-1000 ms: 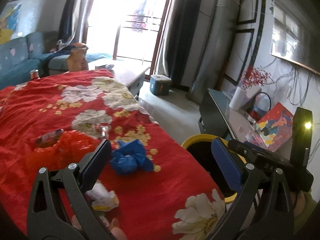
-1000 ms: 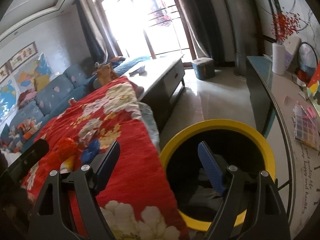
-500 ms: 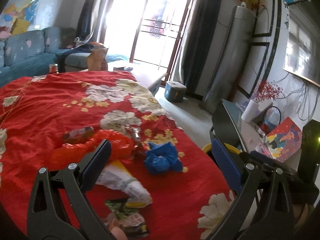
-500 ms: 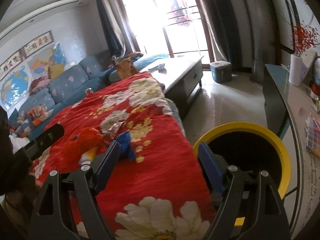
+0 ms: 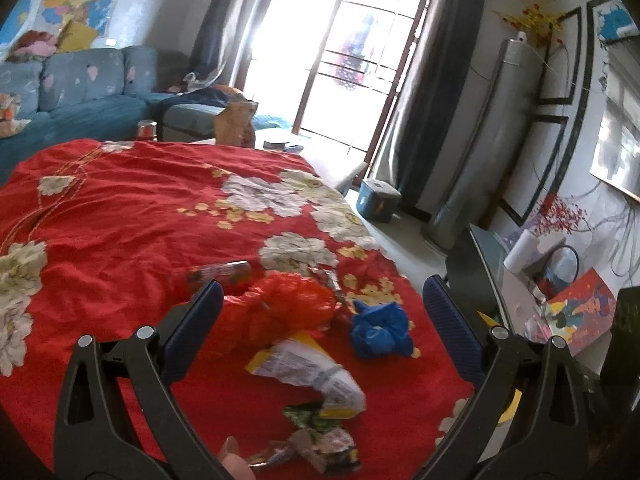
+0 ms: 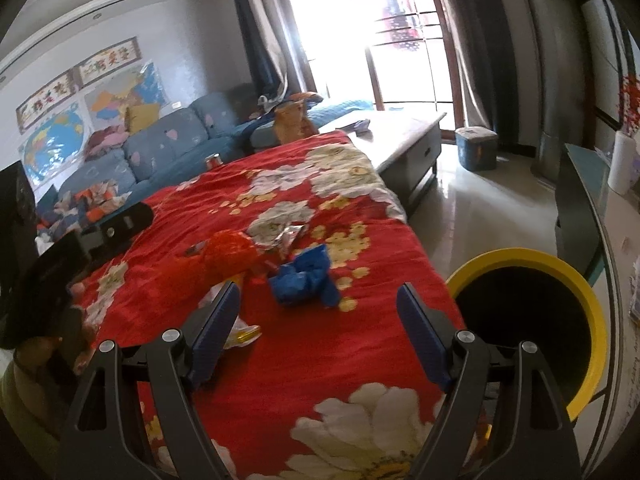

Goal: Collect trash
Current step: 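Move both tools back to the remaining trash on the bedspread, then reach the right tool toward the green snack wrapper while the left tool approaches the red plastic bag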

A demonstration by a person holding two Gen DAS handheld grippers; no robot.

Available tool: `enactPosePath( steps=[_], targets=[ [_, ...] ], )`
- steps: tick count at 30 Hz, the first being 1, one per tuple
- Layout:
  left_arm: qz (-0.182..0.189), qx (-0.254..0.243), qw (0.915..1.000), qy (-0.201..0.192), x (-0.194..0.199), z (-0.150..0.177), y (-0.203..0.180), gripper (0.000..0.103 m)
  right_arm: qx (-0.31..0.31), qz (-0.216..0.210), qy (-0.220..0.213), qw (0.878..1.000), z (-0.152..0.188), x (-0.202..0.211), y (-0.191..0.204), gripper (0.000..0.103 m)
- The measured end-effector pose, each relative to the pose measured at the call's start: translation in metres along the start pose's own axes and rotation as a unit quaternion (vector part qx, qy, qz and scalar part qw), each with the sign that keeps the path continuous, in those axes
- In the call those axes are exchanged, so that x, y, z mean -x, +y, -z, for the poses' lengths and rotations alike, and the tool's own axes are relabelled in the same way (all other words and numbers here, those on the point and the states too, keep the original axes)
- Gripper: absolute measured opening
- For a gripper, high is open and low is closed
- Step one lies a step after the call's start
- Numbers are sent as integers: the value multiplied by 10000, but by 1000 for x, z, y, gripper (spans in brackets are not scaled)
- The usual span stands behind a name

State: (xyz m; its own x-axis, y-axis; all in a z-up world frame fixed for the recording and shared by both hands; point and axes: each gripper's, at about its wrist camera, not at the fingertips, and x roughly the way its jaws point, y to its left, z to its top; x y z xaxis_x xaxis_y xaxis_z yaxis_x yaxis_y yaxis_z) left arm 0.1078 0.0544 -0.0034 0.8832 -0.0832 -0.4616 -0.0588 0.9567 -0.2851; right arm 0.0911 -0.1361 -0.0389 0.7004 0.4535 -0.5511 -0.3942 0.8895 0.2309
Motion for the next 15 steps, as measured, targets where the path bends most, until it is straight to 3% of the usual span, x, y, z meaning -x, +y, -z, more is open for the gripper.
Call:
enactPosePath(
  steps=[15],
  targets=[
    [-537, 491, 9973, 129, -4, 1, 66, 92, 768, -732, 485, 9932, 22, -20, 70, 78]
  ],
)
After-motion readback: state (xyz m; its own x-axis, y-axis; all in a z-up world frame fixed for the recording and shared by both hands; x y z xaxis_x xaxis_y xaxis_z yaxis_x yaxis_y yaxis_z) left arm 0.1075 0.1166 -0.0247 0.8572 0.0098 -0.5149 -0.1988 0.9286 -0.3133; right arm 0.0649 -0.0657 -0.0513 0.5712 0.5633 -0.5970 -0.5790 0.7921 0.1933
